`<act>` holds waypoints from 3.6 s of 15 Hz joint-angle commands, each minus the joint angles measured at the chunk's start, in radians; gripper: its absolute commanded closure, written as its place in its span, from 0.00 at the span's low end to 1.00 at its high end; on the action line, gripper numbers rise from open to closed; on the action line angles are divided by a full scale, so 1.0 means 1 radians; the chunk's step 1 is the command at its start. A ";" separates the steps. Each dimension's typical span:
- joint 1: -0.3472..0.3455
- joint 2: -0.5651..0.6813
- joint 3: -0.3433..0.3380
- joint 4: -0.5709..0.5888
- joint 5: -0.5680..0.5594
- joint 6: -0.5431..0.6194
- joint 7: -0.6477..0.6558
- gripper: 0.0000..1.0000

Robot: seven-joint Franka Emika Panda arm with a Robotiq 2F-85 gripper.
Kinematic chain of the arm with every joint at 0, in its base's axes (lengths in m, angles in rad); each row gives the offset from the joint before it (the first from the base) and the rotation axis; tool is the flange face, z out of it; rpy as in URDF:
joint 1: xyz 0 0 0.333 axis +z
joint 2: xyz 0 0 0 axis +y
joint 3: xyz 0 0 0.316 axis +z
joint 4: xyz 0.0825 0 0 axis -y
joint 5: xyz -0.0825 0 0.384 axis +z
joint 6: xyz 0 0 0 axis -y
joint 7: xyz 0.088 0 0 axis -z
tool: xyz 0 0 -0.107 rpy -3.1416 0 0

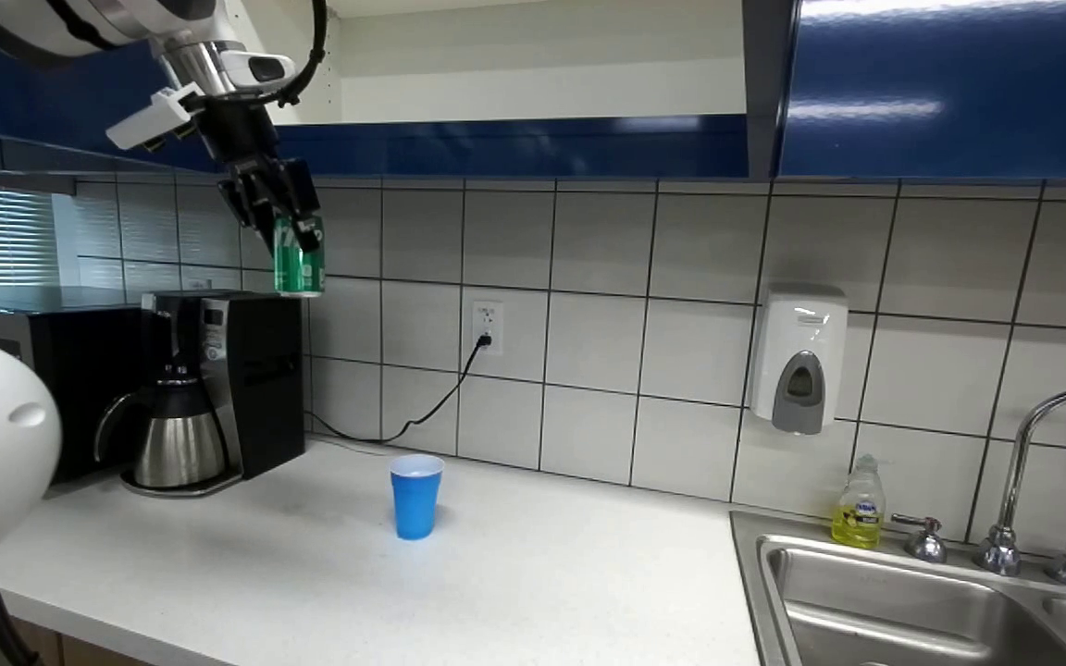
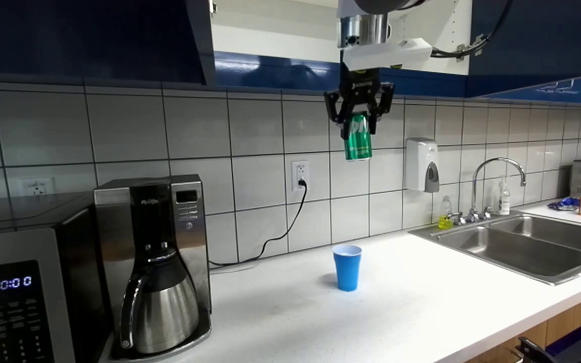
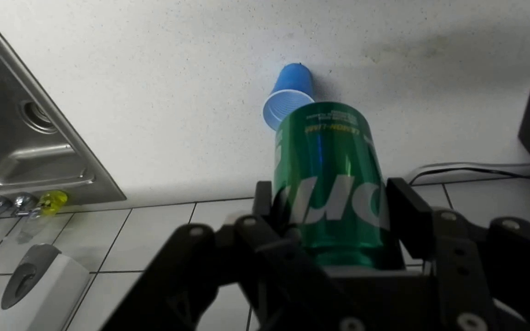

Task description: Put the green can in the open upper cabinet.

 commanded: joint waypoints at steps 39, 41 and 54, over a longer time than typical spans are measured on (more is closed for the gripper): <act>-0.001 0.372 0.089 0.946 -0.109 -0.376 0.014 0.62; 0.003 0.398 0.087 0.978 -0.118 -0.385 0.019 0.62; 0.055 0.572 0.053 1.185 -0.182 -0.457 0.041 0.62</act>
